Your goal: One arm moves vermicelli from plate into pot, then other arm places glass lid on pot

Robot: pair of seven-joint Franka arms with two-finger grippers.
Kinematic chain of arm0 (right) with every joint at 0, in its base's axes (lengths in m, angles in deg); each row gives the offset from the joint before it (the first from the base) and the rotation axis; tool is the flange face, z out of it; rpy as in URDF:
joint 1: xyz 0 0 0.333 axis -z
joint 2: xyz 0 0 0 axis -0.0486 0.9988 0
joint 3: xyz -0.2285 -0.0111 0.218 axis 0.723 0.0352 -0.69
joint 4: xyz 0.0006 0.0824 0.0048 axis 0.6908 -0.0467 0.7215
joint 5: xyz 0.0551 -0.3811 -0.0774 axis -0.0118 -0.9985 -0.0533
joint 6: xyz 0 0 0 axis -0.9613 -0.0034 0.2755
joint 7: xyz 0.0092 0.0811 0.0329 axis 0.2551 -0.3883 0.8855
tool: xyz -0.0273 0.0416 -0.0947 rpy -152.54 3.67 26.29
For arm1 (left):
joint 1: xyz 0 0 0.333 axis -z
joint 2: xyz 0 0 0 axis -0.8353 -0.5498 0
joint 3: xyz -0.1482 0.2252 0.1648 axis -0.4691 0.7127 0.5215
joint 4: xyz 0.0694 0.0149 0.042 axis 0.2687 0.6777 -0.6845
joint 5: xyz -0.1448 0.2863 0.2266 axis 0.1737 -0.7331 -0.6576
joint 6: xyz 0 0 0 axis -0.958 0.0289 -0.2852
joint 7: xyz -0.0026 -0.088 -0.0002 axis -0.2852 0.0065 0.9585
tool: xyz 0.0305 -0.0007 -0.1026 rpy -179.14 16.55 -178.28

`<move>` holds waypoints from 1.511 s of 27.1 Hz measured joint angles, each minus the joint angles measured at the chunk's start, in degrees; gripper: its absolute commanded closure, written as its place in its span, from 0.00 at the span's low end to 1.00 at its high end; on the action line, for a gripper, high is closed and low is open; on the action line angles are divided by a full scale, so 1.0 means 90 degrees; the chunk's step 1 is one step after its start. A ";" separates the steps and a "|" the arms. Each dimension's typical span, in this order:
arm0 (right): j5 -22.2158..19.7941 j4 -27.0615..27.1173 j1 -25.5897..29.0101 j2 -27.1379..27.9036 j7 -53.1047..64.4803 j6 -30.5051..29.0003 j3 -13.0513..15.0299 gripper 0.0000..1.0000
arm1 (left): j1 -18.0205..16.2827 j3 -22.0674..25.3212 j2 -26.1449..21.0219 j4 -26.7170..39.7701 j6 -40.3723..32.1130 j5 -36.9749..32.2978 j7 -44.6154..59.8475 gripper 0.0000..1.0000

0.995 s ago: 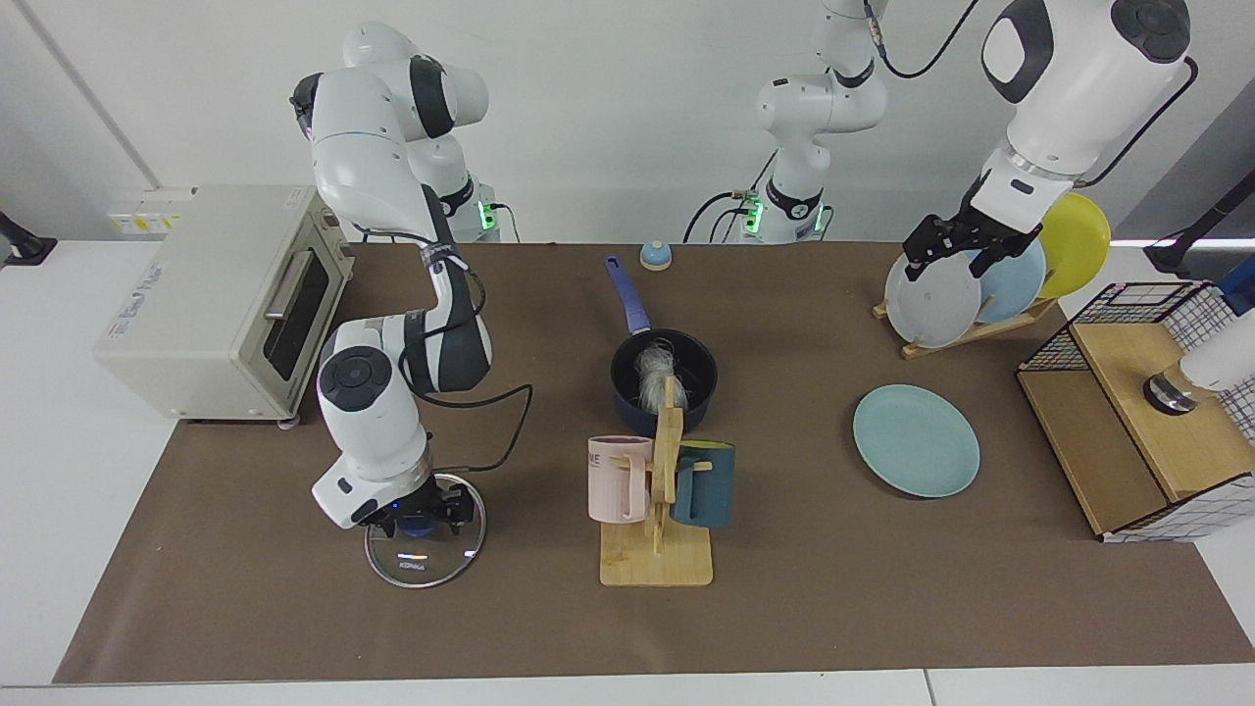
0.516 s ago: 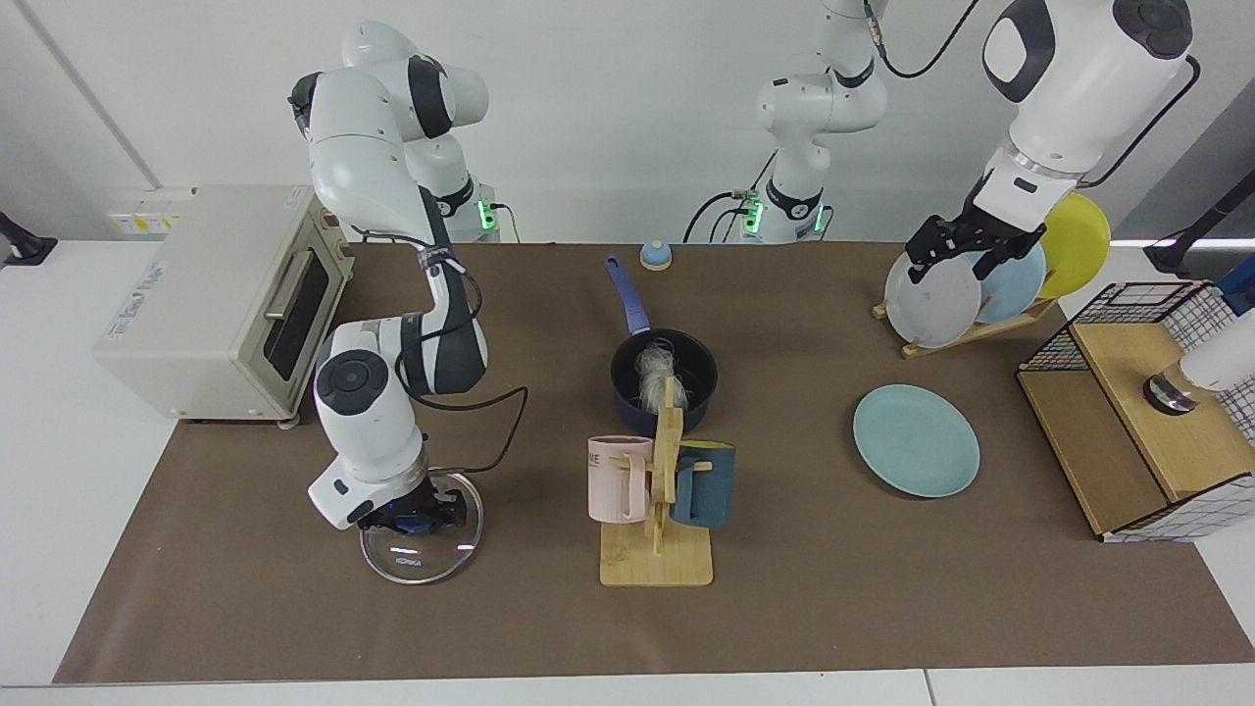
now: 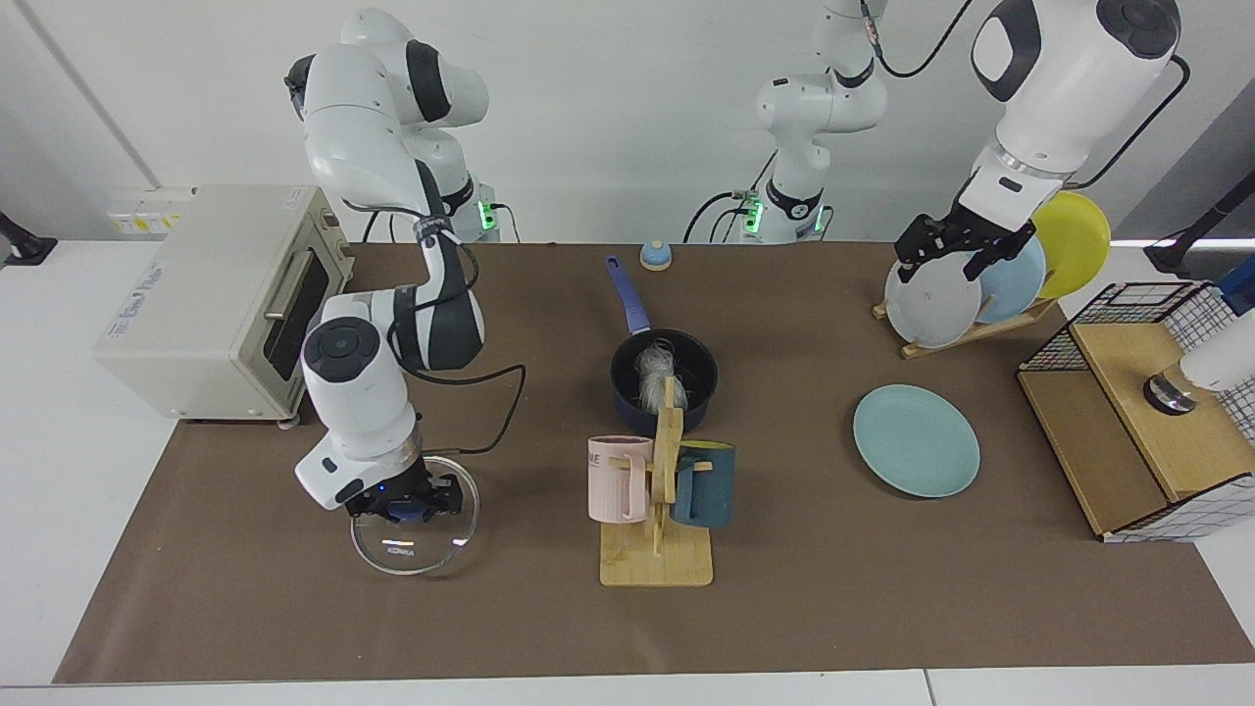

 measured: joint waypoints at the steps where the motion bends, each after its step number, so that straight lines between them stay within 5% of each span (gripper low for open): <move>1: 0.0000 -0.0114 -0.0011 -0.0126 -0.0033 0.0015 -0.0003 1.00 | -0.0002 0.0006 0.0000 0.0000 0.0001 0.0000 0.0000 0.00; 20: 0.0028 -0.2269 -0.0849 -0.3013 -0.1199 0.1390 -0.0056 1.00 | -0.0001 0.0005 0.0017 0.0000 0.0014 0.0000 0.0000 0.00; 41: 0.0314 -0.2365 -0.2841 -0.2847 -0.3394 0.1098 -0.0102 1.00 | -0.0001 0.0001 0.0019 0.0000 0.0014 0.0000 0.0000 0.00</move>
